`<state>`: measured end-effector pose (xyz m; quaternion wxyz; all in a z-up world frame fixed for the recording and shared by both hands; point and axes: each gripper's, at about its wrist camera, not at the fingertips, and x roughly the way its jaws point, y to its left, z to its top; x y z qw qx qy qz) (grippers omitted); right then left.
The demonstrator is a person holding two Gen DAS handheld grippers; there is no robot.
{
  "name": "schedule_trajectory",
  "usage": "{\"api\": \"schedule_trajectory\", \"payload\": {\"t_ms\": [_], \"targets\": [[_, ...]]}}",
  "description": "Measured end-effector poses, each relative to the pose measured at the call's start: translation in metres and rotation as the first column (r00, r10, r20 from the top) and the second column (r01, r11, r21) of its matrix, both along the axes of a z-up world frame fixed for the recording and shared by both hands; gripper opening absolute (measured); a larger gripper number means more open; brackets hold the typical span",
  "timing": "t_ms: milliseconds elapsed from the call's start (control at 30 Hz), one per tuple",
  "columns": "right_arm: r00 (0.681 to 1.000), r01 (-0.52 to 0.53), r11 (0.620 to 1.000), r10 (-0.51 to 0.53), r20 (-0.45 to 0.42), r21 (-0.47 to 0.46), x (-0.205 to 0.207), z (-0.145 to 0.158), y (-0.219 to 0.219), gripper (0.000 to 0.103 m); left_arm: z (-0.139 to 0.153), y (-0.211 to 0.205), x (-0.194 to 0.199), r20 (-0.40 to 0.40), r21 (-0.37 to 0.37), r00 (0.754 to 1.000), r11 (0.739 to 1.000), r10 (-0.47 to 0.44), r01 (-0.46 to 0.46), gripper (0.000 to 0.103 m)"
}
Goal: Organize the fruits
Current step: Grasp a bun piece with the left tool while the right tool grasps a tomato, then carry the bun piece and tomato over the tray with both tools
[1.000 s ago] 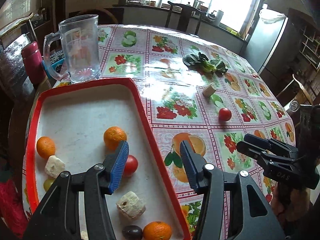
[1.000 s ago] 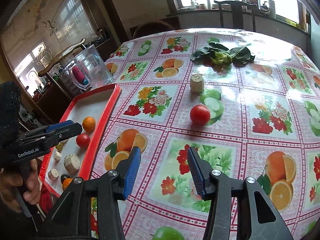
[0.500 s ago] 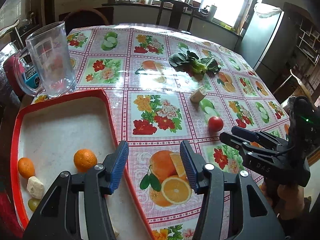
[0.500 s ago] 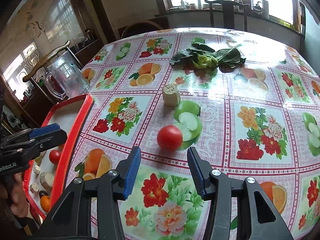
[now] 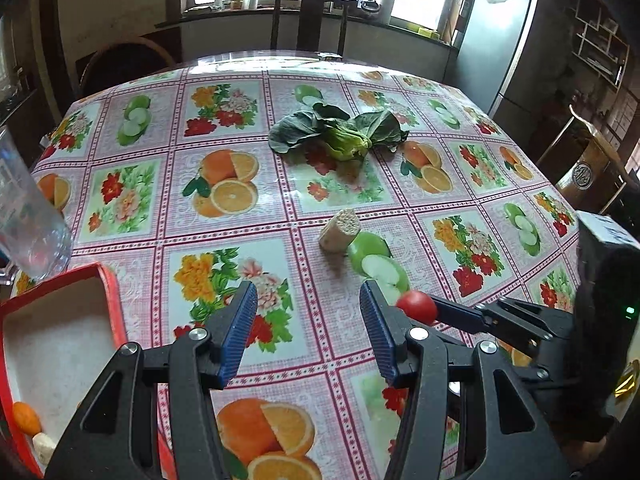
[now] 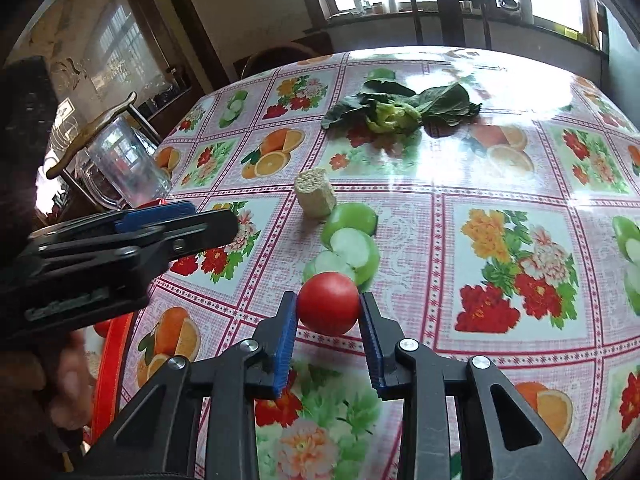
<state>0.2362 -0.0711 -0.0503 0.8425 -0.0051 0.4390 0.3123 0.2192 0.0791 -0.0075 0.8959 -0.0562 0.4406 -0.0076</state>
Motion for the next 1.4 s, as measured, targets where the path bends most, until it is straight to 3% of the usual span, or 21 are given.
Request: {"api": "schedule_trajectory", "payload": {"t_ms": [300,367,400,500,867,1400], "targets": [[0.998,0.055,0.997,-0.054,-0.014,0.055,-0.016,0.010,-0.050,0.031,-0.041,-0.033,0.062,-0.017,0.067,1.000,0.998,-0.019,0.020,0.051],[0.998,0.064,0.996,-0.063,-0.017,0.060,-0.017,0.010,-0.056,0.031,-0.046,-0.036,0.065,-0.007,0.089,1.000,0.996,-0.011,0.011,0.041],[0.997,0.071,0.995,-0.070,-0.019,0.065,-0.018,0.010,-0.058,0.031,-0.046,-0.037,0.065,-0.005,0.095,1.000,0.995,-0.012,0.012,0.030],[0.996,0.086,0.993,-0.084,-0.025,0.087,-0.019,0.012,-0.065,0.031,-0.044,-0.035,0.060,-0.011,0.064,1.000,0.998,-0.012,0.012,0.026],[0.998,0.059,0.991,-0.057,-0.017,0.116,-0.049,0.018,-0.065,0.031,-0.027,-0.037,-0.018,0.026,0.008,1.000,1.000,-0.001,0.001,0.026],[0.999,-0.036,0.992,0.031,0.042,0.125,-0.100,0.042,-0.029,0.031,-0.002,-0.019,-0.123,0.080,-0.040,0.995,0.998,0.056,-0.053,0.026]]}}
